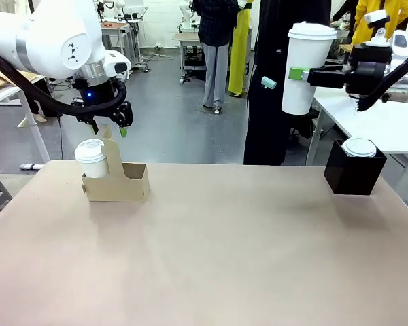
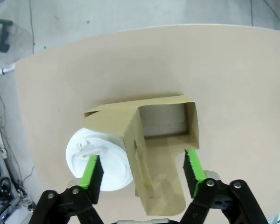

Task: Pour a drink into a cup and package it in a carrier.
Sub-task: Position the Cup Carrier in the center of the table.

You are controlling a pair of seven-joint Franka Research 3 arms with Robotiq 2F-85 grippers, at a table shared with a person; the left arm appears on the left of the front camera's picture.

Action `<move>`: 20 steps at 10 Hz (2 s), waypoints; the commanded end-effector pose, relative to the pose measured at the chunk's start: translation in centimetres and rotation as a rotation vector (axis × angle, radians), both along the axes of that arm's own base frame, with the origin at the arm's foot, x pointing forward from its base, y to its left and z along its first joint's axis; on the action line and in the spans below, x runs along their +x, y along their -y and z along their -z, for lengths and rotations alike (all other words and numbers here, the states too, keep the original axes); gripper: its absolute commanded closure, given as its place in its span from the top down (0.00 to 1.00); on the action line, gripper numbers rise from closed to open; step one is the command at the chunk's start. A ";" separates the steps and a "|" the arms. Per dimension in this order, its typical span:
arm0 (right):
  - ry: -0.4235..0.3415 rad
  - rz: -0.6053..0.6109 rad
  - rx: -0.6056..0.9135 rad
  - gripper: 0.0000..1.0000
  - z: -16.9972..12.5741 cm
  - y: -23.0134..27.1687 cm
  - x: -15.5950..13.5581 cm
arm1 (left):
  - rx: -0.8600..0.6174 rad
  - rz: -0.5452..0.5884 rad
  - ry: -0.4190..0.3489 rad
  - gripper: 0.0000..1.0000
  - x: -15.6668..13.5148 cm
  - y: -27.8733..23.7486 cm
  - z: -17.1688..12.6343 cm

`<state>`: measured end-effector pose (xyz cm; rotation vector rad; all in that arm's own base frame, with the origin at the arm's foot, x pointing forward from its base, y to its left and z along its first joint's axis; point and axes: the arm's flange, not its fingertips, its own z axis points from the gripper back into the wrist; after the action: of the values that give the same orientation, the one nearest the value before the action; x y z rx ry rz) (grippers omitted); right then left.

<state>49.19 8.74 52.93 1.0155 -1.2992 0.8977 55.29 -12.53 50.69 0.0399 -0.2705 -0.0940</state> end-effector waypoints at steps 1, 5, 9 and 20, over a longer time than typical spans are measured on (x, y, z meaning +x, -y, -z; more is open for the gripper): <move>0.012 0.011 -0.009 0.80 -0.4 -0.2 0.0 | 0.014 -0.045 0.004 0.00 0.2 -0.7 -0.6; 0.012 0.011 -0.009 0.80 -0.4 -0.2 0.0 | 0.019 -0.057 -0.013 0.04 0.2 -0.4 -0.3; 0.012 0.011 -0.009 0.80 -0.4 -0.2 0.0 | 0.040 -0.095 0.014 0.00 0.3 -0.4 0.0; 0.012 0.011 -0.009 0.80 -0.4 -0.2 0.0 | 0.020 -0.190 0.013 0.02 -6.7 3.5 -7.3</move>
<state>49.18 8.74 52.94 1.0153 -1.2994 0.8979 50.21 -14.55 56.96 0.0622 -0.2704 0.0552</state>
